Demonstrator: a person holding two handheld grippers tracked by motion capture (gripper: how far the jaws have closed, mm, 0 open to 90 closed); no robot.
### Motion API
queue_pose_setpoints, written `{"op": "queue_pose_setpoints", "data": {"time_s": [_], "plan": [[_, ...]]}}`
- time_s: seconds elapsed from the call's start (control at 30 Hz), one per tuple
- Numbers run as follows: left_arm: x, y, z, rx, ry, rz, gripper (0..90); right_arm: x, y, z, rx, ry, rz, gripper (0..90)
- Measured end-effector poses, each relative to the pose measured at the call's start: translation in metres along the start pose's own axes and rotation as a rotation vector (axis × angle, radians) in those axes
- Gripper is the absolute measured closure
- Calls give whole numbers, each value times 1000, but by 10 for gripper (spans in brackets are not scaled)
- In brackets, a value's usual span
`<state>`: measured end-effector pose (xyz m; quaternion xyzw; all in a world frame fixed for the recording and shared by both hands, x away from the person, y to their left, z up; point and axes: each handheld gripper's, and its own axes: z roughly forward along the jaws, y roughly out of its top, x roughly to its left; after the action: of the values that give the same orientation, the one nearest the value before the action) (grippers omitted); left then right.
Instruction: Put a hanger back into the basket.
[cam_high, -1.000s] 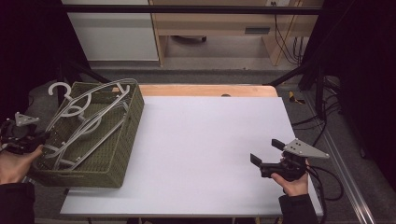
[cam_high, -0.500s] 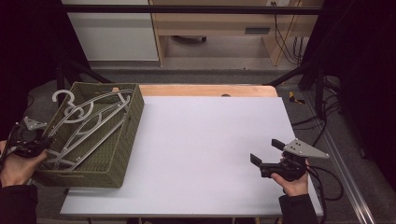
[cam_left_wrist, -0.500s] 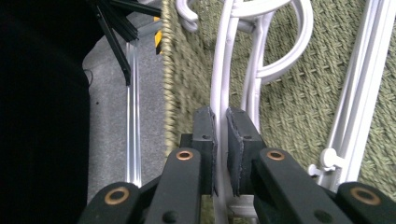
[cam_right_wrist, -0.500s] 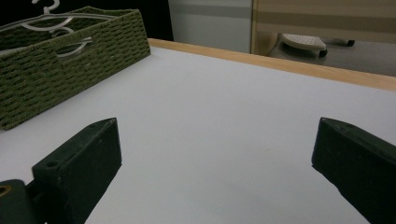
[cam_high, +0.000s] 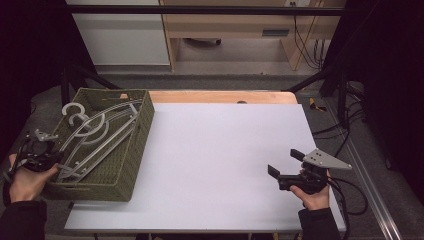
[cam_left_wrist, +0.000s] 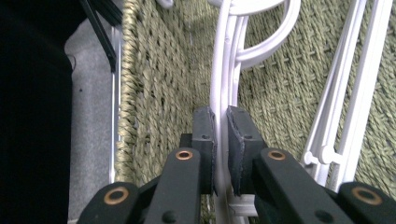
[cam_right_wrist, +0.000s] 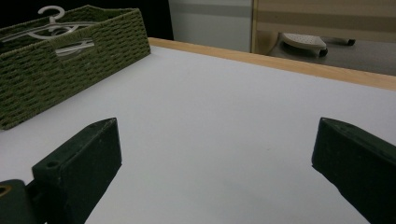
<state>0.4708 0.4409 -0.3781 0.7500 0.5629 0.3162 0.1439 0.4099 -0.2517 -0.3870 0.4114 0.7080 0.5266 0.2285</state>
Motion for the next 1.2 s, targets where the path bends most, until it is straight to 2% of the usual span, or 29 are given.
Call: {"op": "queue_pose_setpoints", "data": {"time_s": [0.07,0.23,0.3,0.33,0.37,0.4,0.47,0.5,0.53,0.57,0.63,0.7,0.73,0.77,0.8,0.93,0.97,1.0,1.03,1.07,1.1,1.2], "plan": [[2,1,2,25,-10,6,814,0,0,0,-2,-2,1,17],[1,0,2,26,-15,20,810,0,0,0,3,0,-1,17],[1,2,1,9,-102,6,813,1,0,1,6,-1,1,17],[-1,3,0,3,-118,5,803,1,0,1,5,0,1,17],[-1,3,0,3,-118,5,789,1,0,1,5,0,1,17],[-4,4,0,-6,-99,17,789,1,0,1,5,0,2,17],[-9,7,-2,-23,-112,21,772,0,0,0,2,-2,3,17],[-11,8,-4,-31,-101,24,724,0,0,0,-2,-1,1,17],[-12,9,-5,-41,-94,20,697,0,0,0,-3,-1,1,17],[-14,11,-7,-67,-109,8,676,0,0,0,-3,0,3,17],[-15,11,-9,-79,-111,5,652,0,0,0,-4,0,2,17],[-18,11,-12,-118,-140,-20,590,0,0,-1,-6,1,1,17],[-22,10,-16,-161,-160,-39,568,0,0,-1,-5,1,1,17],[-24,9,-19,-182,-177,-43,551,0,0,-2,-5,1,2,17],[-24,9,-19,-182,-177,-43,536,-1,0,-2,-6,1,1,17],[-35,6,-29,-292,-268,-88,481,0,0,-1,-6,2,0,16],[-42,4,-33,-335,-311,-92,446,0,0,-2,-11,-1,0,16],[-45,4,-35,-350,-329,-79,432,0,1,-2,-12,2,2,16],[-45,4,-35,-350,-329,-79,422,0,1,-2,-12,2,2,16],[-49,3,-37,-369,-353,-81,410,0,1,-3,-13,1,-1,16],[-57,2,-40,-407,-398,-90,399,0,1,-3,-14,2,0,16],[-70,1,-45,-462,-454,-93,357,0,1,-3,-16,-1,1,15]]}}
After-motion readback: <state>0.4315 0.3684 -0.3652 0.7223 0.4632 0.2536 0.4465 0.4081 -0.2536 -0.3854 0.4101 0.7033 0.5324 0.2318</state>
